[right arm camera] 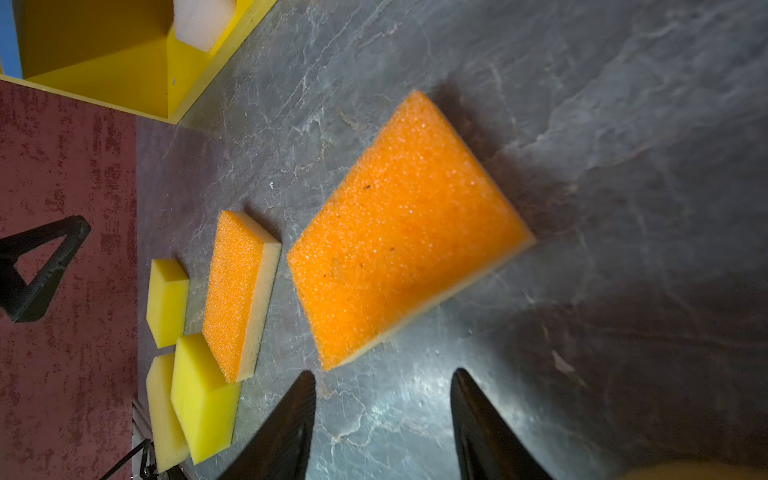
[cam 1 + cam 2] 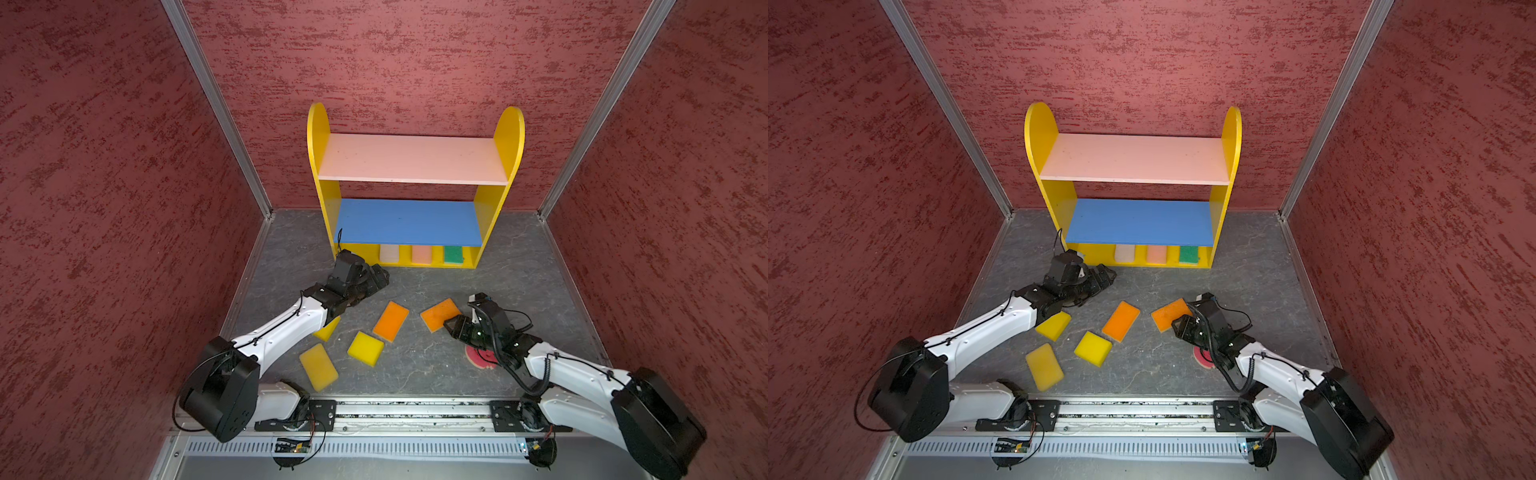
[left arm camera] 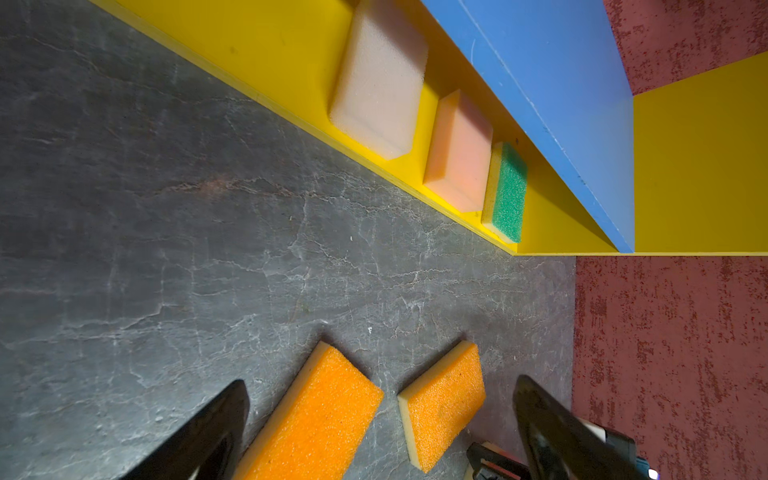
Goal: Place and organize the cleaning sponges onto the shelf
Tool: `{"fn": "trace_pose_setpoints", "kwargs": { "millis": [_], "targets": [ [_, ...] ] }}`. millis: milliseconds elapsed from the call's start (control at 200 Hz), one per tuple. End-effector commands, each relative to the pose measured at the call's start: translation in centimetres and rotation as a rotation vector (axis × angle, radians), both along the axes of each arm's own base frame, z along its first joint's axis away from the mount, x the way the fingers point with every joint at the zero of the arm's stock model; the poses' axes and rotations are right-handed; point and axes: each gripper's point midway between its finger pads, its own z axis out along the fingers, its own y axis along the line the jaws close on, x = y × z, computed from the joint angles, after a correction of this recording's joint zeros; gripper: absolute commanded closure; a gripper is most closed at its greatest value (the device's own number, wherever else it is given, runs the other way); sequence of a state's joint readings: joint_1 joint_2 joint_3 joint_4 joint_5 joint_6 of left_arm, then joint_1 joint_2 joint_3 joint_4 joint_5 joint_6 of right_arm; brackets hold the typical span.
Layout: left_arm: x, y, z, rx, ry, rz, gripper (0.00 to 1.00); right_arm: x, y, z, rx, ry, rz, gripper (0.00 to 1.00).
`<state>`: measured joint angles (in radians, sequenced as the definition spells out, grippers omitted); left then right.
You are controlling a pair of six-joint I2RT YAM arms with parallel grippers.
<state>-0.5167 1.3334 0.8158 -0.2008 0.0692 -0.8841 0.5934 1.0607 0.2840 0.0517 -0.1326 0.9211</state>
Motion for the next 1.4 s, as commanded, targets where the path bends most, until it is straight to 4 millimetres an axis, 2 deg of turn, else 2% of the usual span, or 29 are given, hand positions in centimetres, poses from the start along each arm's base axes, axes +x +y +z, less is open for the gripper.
{"fn": "trace_pose_setpoints", "kwargs": {
  "millis": [0, 125, 245, 321, 416, 566, 686, 761, 862, 937, 1102, 1398],
  "targets": [
    [0.7, -0.8, 0.0, 0.010, -0.012, -0.008, 0.01, -0.9, -1.9, -1.1, -0.053, 0.030, -0.068, 0.45],
    [1.0, -1.4, -0.3, 0.007, -0.002, -0.028, 0.01, 1.0, -3.4, 1.7, -0.100, -0.037, -0.114, 0.50],
    [1.1, -1.1, -0.2, 0.013, -0.013, -0.027, 0.00, 4.7, -5.1, 5.1, -0.096, -0.129, -0.176, 0.53],
    [1.0, -0.6, -0.2, 0.012, -0.021, -0.019, 0.00, 7.4, -5.8, 6.4, -0.038, -0.173, -0.213, 0.55],
    [0.7, 0.5, -0.4, 0.004, -0.018, -0.004, 0.01, 10.9, -6.2, 6.8, 0.004, -0.185, -0.237, 0.59],
    [-0.2, 3.4, -1.2, -0.002, 0.001, 0.047, 0.02, 15.8, -4.7, 6.7, 0.094, -0.180, -0.223, 0.66],
    [-1.2, 5.7, -1.5, 0.001, 0.001, 0.095, 0.04, 18.7, -4.7, 6.0, 0.081, -0.193, -0.256, 0.81],
    [-1.9, 6.8, -1.7, 0.008, -0.001, 0.120, 0.05, 20.0, -5.3, 5.6, 0.041, -0.205, -0.287, 0.90],
    [-2.5, 8.1, -1.8, 0.016, -0.005, 0.148, 0.05, 21.1, -6.7, 4.8, -0.037, -0.211, -0.349, 0.92],
    [-2.8, 8.6, -1.7, 0.027, -0.008, 0.159, 0.05, 21.5, -7.5, 4.2, -0.085, -0.213, -0.381, 0.92],
    [-3.1, 9.4, -1.8, 0.036, -0.004, 0.175, 0.04, 22.2, -8.5, 3.5, -0.141, -0.224, -0.421, 0.84],
    [-4.0, 10.2, -2.3, 0.029, 0.003, 0.195, 0.03, 23.7, -7.9, 2.6, -0.132, -0.225, -0.440, 0.82]
  ]
}}
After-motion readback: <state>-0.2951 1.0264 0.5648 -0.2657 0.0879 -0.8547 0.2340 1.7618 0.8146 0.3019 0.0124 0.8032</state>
